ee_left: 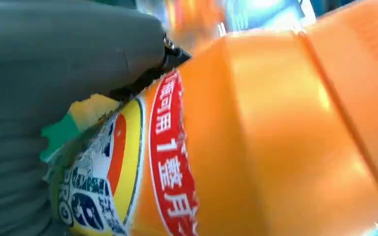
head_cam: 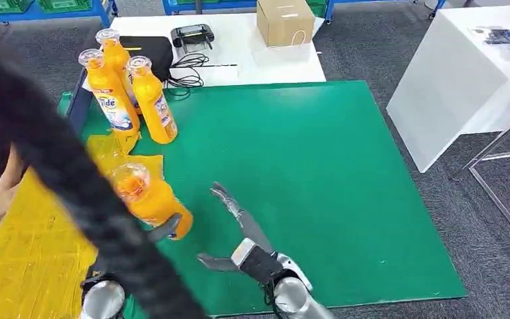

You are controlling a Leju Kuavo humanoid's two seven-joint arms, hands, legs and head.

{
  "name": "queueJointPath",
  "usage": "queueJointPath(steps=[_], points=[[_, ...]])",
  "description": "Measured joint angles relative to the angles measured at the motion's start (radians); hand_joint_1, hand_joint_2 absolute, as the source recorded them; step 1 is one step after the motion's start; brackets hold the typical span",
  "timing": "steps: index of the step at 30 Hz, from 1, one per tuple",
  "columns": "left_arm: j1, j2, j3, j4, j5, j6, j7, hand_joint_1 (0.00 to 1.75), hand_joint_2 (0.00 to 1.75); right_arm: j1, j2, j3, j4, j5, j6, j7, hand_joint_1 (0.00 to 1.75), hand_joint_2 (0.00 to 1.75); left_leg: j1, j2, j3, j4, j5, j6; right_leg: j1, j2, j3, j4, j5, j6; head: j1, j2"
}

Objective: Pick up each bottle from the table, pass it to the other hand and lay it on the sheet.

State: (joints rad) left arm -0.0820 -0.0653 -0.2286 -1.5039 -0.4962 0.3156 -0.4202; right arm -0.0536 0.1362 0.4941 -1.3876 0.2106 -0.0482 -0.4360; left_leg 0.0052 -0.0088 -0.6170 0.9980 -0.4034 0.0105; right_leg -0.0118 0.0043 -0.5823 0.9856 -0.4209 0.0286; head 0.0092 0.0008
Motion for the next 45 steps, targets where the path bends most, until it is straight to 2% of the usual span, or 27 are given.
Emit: queueJointPath(steps=[8, 11, 17, 24, 30, 31, 33, 45], points=[[-0.062, 0.069, 0.065, 0.14, -0.429, 0.174, 0.141, 1.75, 1.75, 0.074, -0.019, -0.084, -0.206, -0.032, 0.026, -0.016, 0.0, 1.75, 0.0, 0.001, 0.0, 0.0, 0.0, 0.0, 0.0, 0.001, -0.001, 0.0, 0.0, 0.0, 0.0, 0.0], [-0.073, 0.098, 0.099, 0.175, -0.526, 0.179, 0.188, 1.75, 1.75, 0.089, -0.025, -0.116, -0.264, -0.047, 0.029, -0.017, 0.0, 1.75, 0.0, 0.001, 0.0, 0.0, 0.0, 0.0, 0.0, 0.001, -0.001, 0.0, 0.0, 0.0, 0.0, 0.0], [-0.172, 0.187, 0.117, 0.35, -0.95, 0.175, 0.38, 1.75, 1.75, 0.084, -0.035, -0.145, -0.307, -0.057, 0.065, -0.016, 0.0, 1.75, 0.0, 0.001, 0.0, 0.0, 0.001, -0.001, 0.0, 0.001, -0.001, 0.0, 0.0, -0.001, 0.0, 0.0], [-0.274, 0.24, 0.105, 0.587, -1.046, 0.191, 0.446, 1.75, 1.75, 0.065, -0.043, -0.145, -0.31, -0.062, 0.076, -0.013, 0.0, 1.75, 0.001, 0.001, -0.001, 0.0, 0.002, -0.002, 0.001, 0.001, -0.001, 0.0, 0.002, -0.003, 0.0, 0.0], [-0.36, 0.277, -0.043, 0.779, -1.071, 0.247, 0.577, 1.75, 1.75, 0.046, -0.049, -0.143, -0.309, -0.071, 0.086, -0.008, 0.0, 1.75, 0.001, 0.0, -0.001, 0.0, 0.002, -0.002, 0.001, 0.0, -0.001, 0.0, 0.002, -0.003, 0.0, 0.0], [-0.372, 0.28, -0.07, 0.804, -1.071, 0.249, 0.582, 0.16, 1.75, 0.043, -0.05, -0.14, -0.309, -0.072, 0.086, -0.007, 0.0, 1.75, 0.001, 0.001, -0.001, 0.0, 0.002, -0.002, 0.001, 0.0, -0.001, 0.0, 0.002, -0.003, 0.0, 0.0], [-0.396, 0.283, -0.109, 0.846, -1.07, 0.258, 0.581, 0.0, 1.75, 0.038, -0.052, -0.138, -0.308, -0.073, 0.087, -0.006, 0.0, 1.75, 0.001, 0.0, -0.001, 0.0, 0.002, -0.002, 0.001, 0.0, -0.001, 0.0, 0.002, -0.003, 0.0, 0.0], [-0.431, 0.267, -0.123, 0.941, -1.071, 0.304, 0.501, 0.0, 1.75, 0.023, -0.061, -0.126, -0.294, -0.068, 0.079, 0.005, 0.0, 1.75, 0.001, -0.001, 0.001, 0.0, 0.004, -0.002, 0.001, 0.0, 0.002, 0.0, 0.002, -0.003, 0.0, 0.0]])
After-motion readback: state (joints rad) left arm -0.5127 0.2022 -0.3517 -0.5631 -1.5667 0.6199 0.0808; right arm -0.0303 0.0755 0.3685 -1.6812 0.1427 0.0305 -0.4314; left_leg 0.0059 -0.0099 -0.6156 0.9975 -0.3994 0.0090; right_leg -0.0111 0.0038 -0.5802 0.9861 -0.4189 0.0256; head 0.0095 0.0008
